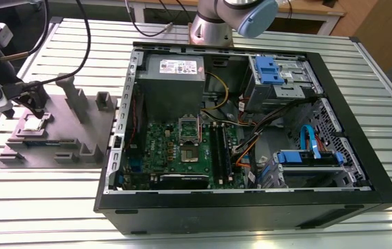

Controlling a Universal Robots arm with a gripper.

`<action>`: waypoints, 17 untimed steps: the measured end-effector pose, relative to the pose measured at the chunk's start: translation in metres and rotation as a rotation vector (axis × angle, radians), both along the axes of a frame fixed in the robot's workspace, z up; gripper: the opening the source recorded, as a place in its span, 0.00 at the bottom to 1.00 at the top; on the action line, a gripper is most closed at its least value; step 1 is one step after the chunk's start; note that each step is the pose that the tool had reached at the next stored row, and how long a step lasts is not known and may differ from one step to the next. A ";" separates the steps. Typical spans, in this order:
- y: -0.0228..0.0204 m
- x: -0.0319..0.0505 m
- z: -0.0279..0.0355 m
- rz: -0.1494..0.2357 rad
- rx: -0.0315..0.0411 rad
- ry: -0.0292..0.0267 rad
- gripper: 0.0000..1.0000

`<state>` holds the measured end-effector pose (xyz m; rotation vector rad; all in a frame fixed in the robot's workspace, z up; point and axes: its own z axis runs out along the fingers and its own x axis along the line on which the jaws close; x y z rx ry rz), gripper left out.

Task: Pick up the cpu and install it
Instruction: 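Pick up the cpu and move it towards the insertion slot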

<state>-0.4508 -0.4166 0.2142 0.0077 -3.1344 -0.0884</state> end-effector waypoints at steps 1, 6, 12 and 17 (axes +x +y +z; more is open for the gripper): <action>0.0000 0.0000 -0.0007 0.000 0.0000 0.0001 0.66; 0.0000 0.0001 -0.0066 -0.002 0.0000 0.0000 0.66; 0.0000 0.0001 -0.0136 -0.005 -0.0001 0.0001 0.66; 0.0000 0.0002 -0.0159 -0.007 0.0000 0.0000 0.66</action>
